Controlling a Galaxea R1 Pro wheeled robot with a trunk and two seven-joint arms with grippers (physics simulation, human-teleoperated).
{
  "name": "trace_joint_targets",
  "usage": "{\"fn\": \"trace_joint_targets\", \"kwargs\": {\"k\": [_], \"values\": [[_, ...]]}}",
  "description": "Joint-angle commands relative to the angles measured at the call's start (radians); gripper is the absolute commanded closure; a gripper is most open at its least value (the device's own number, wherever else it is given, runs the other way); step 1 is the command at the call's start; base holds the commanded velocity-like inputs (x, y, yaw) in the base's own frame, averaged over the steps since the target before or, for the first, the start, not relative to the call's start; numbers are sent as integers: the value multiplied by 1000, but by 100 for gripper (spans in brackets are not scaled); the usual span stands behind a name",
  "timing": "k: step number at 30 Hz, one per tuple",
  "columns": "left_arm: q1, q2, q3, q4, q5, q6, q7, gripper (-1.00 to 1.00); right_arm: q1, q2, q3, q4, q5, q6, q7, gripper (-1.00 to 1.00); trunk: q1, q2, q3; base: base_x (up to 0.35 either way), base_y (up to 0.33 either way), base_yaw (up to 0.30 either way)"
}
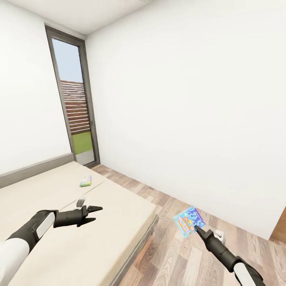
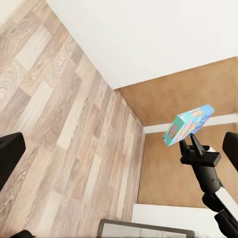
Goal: Put all the toys in the child's room - the three board games (two on the bed and one on the table), the two jigsaw puzzles on the table, and the tennis ball on the table - inside the toy box on the table in the child's room.
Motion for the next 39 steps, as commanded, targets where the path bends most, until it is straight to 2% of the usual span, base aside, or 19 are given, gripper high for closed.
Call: {"fn": "trace_joint_targets", "kwargs": {"k": [1,9,15,26,39], "values": [[0,1,-5,0,5,5,-1,-100,-1,0,-2,1,-8,9,1,100,0,-1,1,0,0,-239],[0,2,-5,0,5,5,-1,-100,-1,0,-2,1,-8,8,2,100,0,-1,8,0,0,-237],[0,2,-5,0,5,5,-1,-100,-1,1,-4,0,-10,10,-1,100,0,-1,10,0,0,-78],[0,1,-5,0,5,5,1,-100,-1,0,-4,1,-12,12,-1,100,0,-1,-2,0,0,-116],[0,1,-5,0,5,5,1,-100,-1,0,-4,1,-12,10,0,100,0,-1,-15,0,0,-220]]}}
